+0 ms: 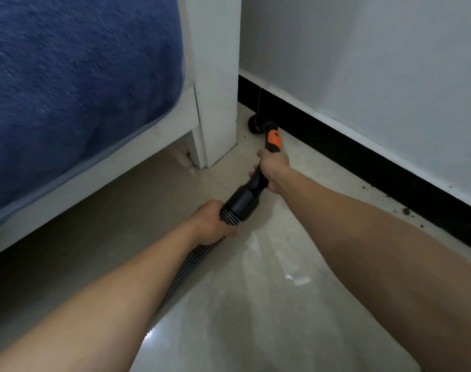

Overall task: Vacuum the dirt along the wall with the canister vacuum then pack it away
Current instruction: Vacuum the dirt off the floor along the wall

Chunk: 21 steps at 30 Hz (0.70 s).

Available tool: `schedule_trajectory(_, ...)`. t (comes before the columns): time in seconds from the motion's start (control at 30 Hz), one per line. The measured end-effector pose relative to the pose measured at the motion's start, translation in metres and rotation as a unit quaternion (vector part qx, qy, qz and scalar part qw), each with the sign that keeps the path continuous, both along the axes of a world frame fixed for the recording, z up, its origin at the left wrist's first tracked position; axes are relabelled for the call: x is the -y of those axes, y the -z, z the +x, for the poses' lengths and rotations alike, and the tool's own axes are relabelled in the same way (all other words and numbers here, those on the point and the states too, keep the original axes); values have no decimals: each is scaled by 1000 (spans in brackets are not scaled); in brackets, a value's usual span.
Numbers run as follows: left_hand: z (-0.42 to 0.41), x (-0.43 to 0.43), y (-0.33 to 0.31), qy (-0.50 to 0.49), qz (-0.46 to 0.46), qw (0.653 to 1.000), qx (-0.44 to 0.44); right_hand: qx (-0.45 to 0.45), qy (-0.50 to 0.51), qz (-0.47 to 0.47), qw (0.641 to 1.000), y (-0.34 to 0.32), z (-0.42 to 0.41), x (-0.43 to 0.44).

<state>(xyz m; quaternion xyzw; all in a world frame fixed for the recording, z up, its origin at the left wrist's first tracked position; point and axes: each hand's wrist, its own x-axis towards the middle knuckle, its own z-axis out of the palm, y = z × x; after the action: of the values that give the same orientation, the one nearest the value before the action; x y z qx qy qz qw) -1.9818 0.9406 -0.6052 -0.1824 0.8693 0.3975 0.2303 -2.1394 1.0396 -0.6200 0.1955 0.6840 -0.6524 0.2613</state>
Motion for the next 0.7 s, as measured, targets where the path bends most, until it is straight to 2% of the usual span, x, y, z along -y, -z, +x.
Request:
schedule_trajectory(0.1,10,-1,3,48,-19,996,74,5,-14,16,1000,13,22,-8)
schedule_trajectory(0.2,21,2,8,52,-18,993,104,9,-39,8,999,15,40,-6)
schedule_trajectory(0.33,15,6,3,-25,-17,998,46,-1,-76,-6,997,-1,18,10)
schedule_trajectory(0.5,11,-6,-3,-101,40,994,-17,-4,-160,12,987,-12,-14,16)
schedule_trajectory(0.6,8,-15,-8,-69,33,997,0,22,-156,-7,988,-16,-10,0)
schedule_trajectory(0.7,14,-15,-15,31,-40,998,47,41,-71,-35,996,-9,21,-19)
